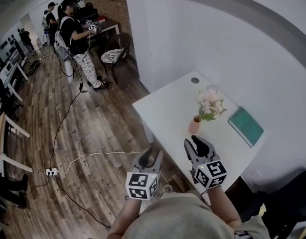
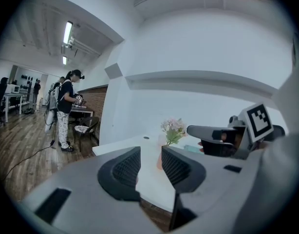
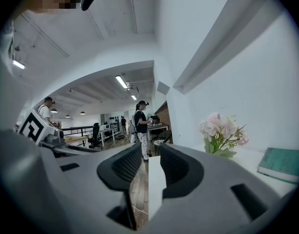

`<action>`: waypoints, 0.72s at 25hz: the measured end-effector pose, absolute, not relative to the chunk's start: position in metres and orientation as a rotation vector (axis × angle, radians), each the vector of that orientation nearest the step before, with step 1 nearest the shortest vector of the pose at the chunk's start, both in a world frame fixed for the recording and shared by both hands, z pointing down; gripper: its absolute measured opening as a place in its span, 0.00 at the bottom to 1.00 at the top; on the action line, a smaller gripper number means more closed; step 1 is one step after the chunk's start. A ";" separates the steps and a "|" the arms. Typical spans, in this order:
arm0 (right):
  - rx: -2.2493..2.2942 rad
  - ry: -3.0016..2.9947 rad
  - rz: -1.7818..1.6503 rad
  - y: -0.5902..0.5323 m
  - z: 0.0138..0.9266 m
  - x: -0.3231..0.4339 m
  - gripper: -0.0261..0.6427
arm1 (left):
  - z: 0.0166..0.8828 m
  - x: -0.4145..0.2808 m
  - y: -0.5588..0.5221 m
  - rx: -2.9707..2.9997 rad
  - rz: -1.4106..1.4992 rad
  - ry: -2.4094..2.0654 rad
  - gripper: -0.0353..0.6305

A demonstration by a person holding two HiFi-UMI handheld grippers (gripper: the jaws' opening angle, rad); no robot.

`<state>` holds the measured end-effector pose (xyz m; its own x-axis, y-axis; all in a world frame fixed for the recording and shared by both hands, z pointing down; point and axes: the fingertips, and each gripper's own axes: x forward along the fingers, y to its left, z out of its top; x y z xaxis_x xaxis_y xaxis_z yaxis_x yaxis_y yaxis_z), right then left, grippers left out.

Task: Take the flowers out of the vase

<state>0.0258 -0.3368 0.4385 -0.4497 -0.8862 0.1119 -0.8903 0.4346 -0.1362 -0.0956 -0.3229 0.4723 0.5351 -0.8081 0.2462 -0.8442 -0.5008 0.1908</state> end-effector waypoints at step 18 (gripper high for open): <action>1.788 -2.449 0.359 -0.410 0.478 0.082 0.23 | 0.496 -0.057 -0.400 2.521 0.238 -1.208 0.24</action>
